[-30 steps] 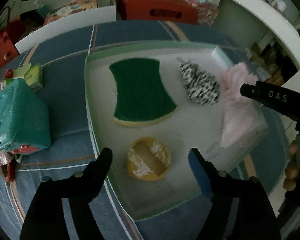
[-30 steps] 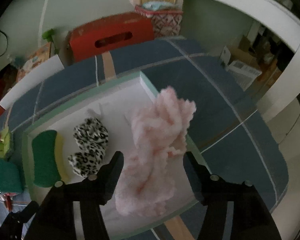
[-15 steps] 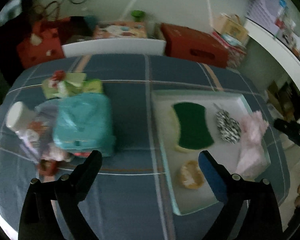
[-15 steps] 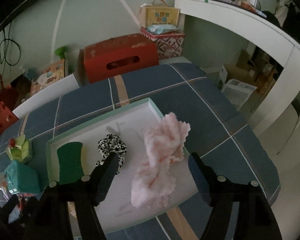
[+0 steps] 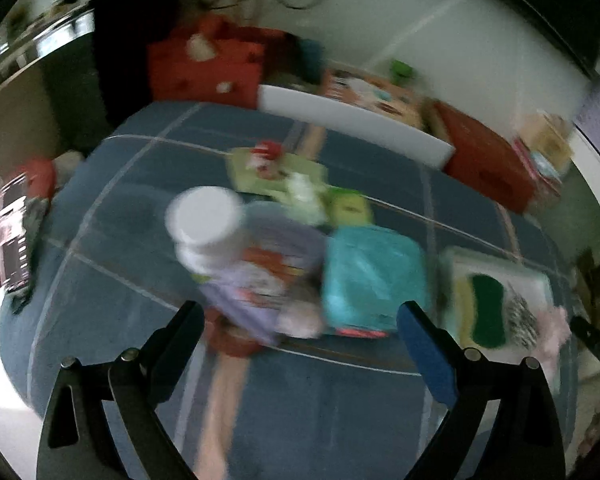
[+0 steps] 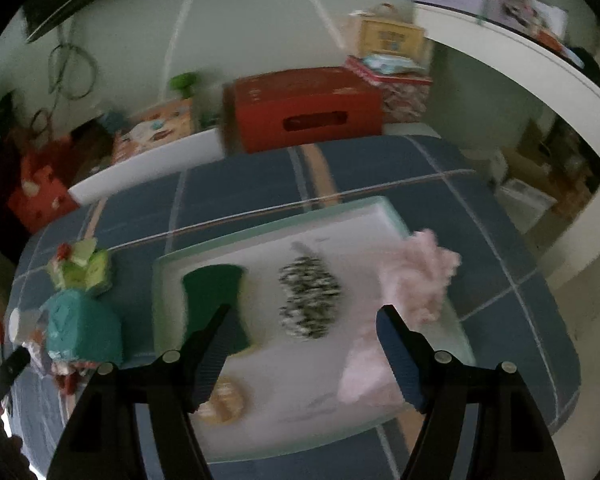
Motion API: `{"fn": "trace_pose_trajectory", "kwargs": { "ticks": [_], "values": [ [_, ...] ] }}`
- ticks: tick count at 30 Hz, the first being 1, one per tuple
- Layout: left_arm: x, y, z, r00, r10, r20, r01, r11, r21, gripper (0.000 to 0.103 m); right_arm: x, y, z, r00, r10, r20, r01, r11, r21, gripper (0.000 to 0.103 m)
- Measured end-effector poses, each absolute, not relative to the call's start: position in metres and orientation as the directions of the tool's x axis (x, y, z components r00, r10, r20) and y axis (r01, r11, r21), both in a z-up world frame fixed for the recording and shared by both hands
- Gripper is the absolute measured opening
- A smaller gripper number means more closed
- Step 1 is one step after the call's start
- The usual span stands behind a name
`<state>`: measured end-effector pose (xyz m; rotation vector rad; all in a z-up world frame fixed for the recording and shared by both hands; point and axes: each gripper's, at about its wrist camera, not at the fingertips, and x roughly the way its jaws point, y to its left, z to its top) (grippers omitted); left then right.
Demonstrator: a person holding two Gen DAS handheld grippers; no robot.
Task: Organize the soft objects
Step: 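Open the right tool to drop the towel while the left tool releases the puff in the tray, then move the left tool to the purple cartoon packet while the right tool returns to the pile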
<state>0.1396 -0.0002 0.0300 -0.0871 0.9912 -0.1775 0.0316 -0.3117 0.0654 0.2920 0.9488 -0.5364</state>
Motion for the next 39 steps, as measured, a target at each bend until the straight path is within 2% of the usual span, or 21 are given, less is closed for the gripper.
{"fn": "trace_pose_trajectory", "kwargs": {
  "ticks": [7,16,22,39],
  "values": [
    [0.154,0.057,0.015,0.528,-0.106,-0.842,-0.041,0.988,-0.15,0.097,0.062,-0.252,0.056,0.497,-0.224,-0.838,0.419,0.908,0.006,0.076],
    [0.157,0.092,0.007,0.515,-0.085,-0.853,-0.114,0.979,-0.166,0.097,0.096,-0.166,0.038,0.499,-0.1,-0.861,0.228,0.973,0.019,0.076],
    [0.16,0.093,0.001,0.51,-0.109,-0.853,-0.098,0.978,-0.183,0.097,0.111,-0.128,0.018,0.466,-0.044,-0.884,0.144,0.989,0.027,0.076],
    [0.168,0.089,-0.017,0.456,-0.189,-0.87,-0.089,0.963,-0.255,0.097,0.124,-0.105,-0.014,0.395,-0.031,-0.918,0.116,0.993,0.016,0.076]
  ]
}}
